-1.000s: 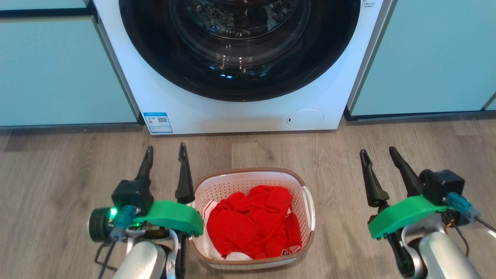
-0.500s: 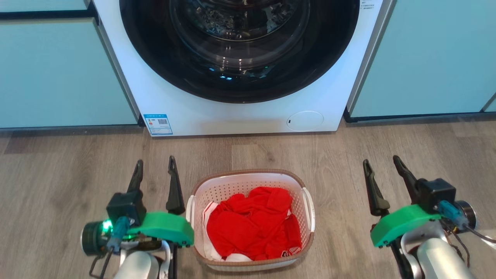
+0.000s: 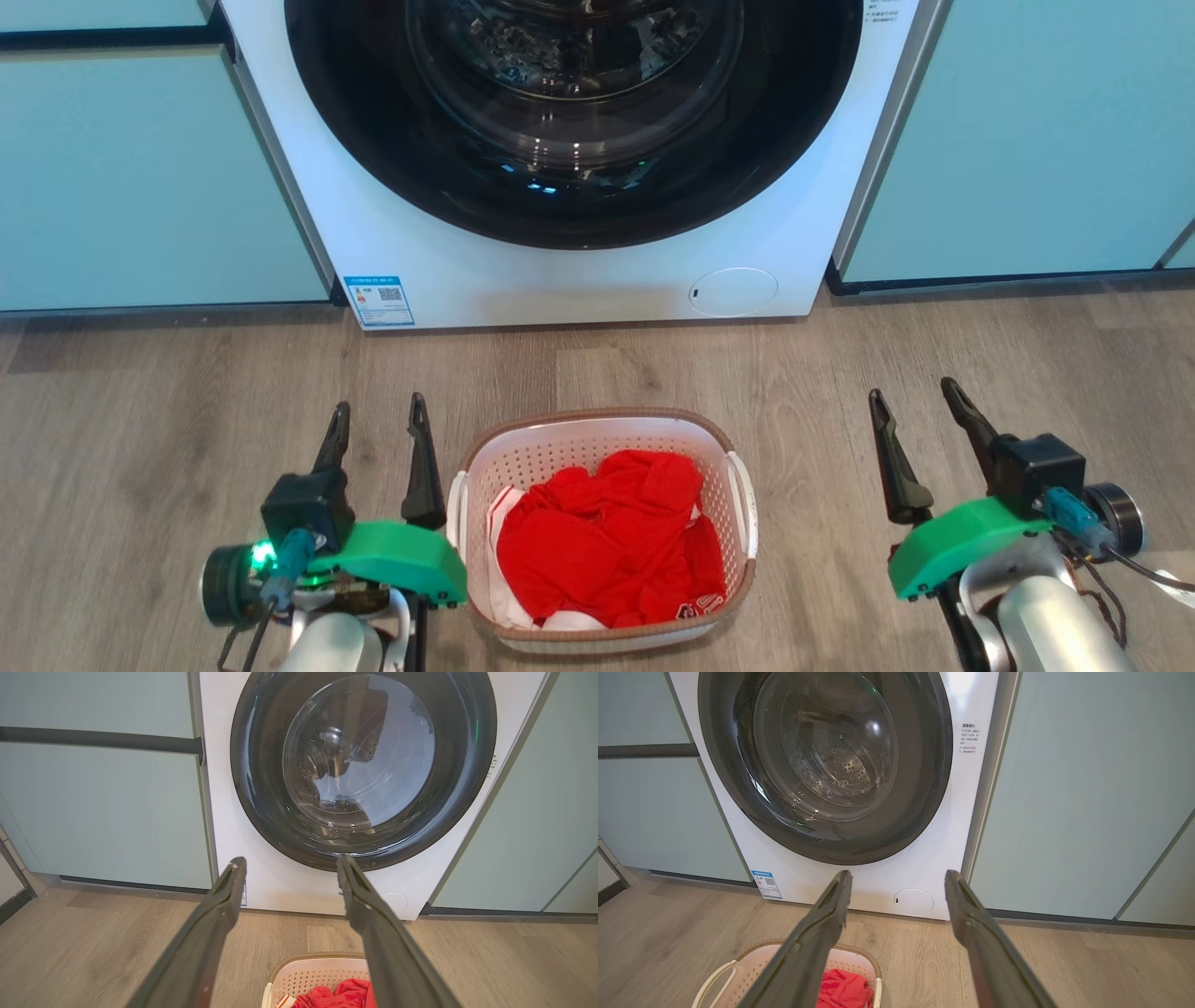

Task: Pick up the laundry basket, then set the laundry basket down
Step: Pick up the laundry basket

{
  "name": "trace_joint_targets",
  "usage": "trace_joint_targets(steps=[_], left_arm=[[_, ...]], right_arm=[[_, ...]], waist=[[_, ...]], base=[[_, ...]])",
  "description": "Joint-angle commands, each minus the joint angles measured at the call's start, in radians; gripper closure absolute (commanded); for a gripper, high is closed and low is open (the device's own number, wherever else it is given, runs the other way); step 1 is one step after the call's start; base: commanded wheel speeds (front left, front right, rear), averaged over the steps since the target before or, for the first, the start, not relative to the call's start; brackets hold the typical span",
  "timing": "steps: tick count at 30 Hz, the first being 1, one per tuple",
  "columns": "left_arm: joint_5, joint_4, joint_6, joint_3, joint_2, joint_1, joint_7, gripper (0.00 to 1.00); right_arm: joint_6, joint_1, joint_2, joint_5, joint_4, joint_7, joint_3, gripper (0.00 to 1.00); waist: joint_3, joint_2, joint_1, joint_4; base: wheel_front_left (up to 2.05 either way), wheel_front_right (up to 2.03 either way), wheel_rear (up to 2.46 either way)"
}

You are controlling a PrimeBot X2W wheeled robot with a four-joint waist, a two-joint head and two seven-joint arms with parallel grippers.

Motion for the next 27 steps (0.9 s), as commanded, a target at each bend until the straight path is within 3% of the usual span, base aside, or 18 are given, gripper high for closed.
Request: trace_joint_targets(steps=[1, 18, 27], left_arm=[[-0.004, -0.023, -0.002, 0.037, -0.003, -0.048, -0.009, 0.0], [-0.029, 0.008, -0.015, 0.019, -0.003, -0.051, -0.009, 0.0], [-0.049, 0.148, 0.003, -0.04, -0.003, -0.146, -0.009, 0.0]], right_arm=[[0.002, -0.033, 0.0, -0.006, -0.03, -0.013, 0.01, 0.0], [0.002, -0.034, -0.012, 0.025, -0.015, -0.013, 0.023, 0.0], [0.002, -0.137, -0.083, 0.14, 0.097, -0.013, 0.107, 0.0]], waist=[[0.001, 0.0, 0.0, 0.0], [0.042, 0.0, 0.0, -0.007], [0.23, 0.0, 0.0, -0.031]], base=[[0.0, 0.0, 0.0], [0.0, 0.0, 0.0], [0.0, 0.0, 0.0]])
